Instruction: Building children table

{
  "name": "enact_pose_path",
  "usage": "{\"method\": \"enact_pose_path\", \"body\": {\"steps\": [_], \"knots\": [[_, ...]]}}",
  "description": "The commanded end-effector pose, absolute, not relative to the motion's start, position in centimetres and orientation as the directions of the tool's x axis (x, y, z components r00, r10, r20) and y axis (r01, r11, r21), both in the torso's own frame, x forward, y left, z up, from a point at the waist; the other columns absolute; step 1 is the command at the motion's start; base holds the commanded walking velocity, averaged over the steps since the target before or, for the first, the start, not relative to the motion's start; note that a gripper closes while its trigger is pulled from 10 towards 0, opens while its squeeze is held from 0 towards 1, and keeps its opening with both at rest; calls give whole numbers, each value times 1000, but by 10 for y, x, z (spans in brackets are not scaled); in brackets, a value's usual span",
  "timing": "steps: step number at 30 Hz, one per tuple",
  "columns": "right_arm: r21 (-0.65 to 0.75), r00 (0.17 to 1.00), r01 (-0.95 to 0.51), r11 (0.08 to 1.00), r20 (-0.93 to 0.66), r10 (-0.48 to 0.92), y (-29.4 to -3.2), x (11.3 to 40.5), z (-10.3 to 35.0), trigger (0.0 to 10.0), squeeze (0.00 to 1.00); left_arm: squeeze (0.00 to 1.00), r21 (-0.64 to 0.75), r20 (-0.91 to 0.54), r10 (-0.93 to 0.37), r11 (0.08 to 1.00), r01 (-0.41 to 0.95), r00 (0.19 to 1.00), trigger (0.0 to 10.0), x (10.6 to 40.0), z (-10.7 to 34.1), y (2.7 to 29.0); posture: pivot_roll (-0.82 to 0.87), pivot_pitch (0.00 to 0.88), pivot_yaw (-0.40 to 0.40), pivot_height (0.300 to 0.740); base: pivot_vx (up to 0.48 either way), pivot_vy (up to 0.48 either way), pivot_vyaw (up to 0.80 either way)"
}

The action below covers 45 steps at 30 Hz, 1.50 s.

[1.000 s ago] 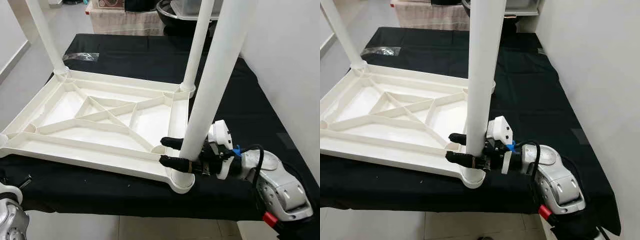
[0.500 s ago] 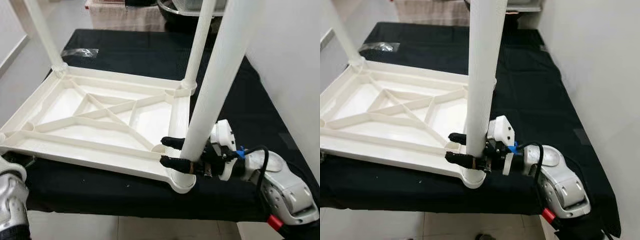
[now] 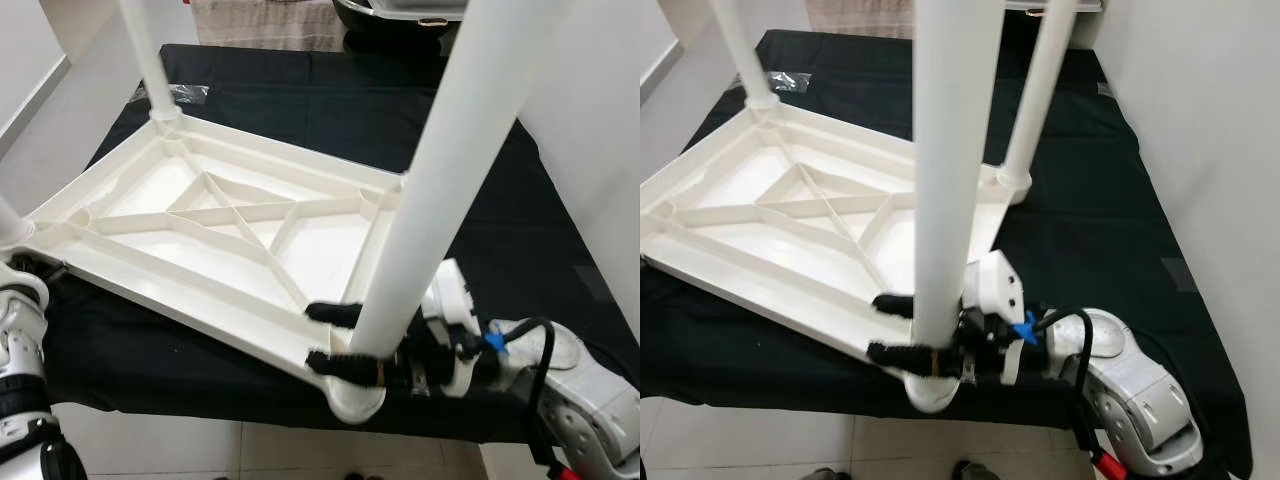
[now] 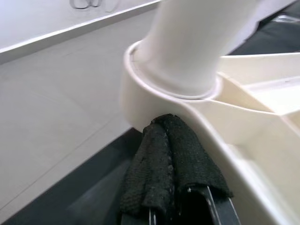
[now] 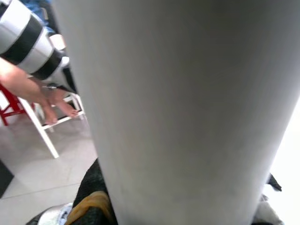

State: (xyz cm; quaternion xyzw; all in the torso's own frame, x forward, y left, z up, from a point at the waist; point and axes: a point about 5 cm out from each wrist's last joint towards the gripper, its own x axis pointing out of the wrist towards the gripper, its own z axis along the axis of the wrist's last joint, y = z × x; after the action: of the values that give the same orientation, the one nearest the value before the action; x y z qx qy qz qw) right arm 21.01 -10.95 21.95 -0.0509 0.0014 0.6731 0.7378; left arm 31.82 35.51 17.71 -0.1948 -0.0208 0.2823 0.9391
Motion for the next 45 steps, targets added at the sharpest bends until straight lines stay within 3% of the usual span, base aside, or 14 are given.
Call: {"method": "enact_pose_path", "body": {"steps": [1,2,3,6,7,11,18,22,32,35,38,40,44,45], "knots": [[89,6,-996,18,-128,992,-97,201,199,0,0,0,-363,-23,481,813,-456,876,10000,328,188,350,-71,239,-56,740,0,0,0],[89,6,-996,18,-128,992,-97,201,199,0,0,0,-363,-23,481,813,-456,876,10000,328,188,350,-71,239,-56,740,0,0,0],[73,78,-993,88,-134,988,-86,212,195,10000,0,0,-365,-2,449,831,-419,893,10000,335,195,344,-71,240,-54,740,0,0,0],[54,190,-979,198,-119,974,-77,226,192,10000,0,0,-367,12,421,846,-388,907,10000,342,199,339,-74,243,-52,740,0,0,0],[75,325,-940,332,-95,941,-69,245,191,10000,1000,0,-372,22,398,855,-362,917,10000,347,202,334,-73,245,-51,740,0,0,0],[103,407,-905,413,-70,911,-56,257,188,10000,1000,0,-381,39,355,870,-315,934,10000,355,207,324,-71,252,-49,740,0,0,0],[102,315,-941,323,-87,945,-54,243,187,10000,1000,0,-392,57,315,880,-269,947,10000,361,209,319,-73,257,-47,740,0,0,0],[95,150,-980,172,-204,967,-93,226,180,10000,1000,0,-393,68,274,891,-226,959,10000,364,207,311,-75,250,-40,740,0,0,0],[35,198,-975,220,-317,928,-156,248,192,10000,1000,0,-394,85,130,915,-86,988,10000,355,184,274,-57,227,-42,740,0,0,0],[-14,253,-964,264,-337,907,-167,258,195,10000,1000,0,-400,90,96,915,-53,991,10000,350,178,262,-51,222,-44,740,0,0,0],[-244,527,-849,468,-333,782,-178,302,202,10000,1000,0,-420,121,27,907,26,992,10000,332,170,234,-18,197,-54,740,0,0,0],[-321,623,-780,537,-313,717,-177,319,204,10000,1000,0,-421,127,12,906,43,992,10000,326,168,225,-9,193,-55,740,0,0,0],[-378,693,-717,585,-300,656,-175,332,205,10000,1000,0,-422,130,-3,905,58,992,10000,320,166,216,7,183,-58,740,0,0,0],[-412,736,-673,615,-287,613,-171,343,206,10000,792,0,-423,127,-15,904,68,992,10000,314,163,208,23,175,-61,740,0,0,0]]}}
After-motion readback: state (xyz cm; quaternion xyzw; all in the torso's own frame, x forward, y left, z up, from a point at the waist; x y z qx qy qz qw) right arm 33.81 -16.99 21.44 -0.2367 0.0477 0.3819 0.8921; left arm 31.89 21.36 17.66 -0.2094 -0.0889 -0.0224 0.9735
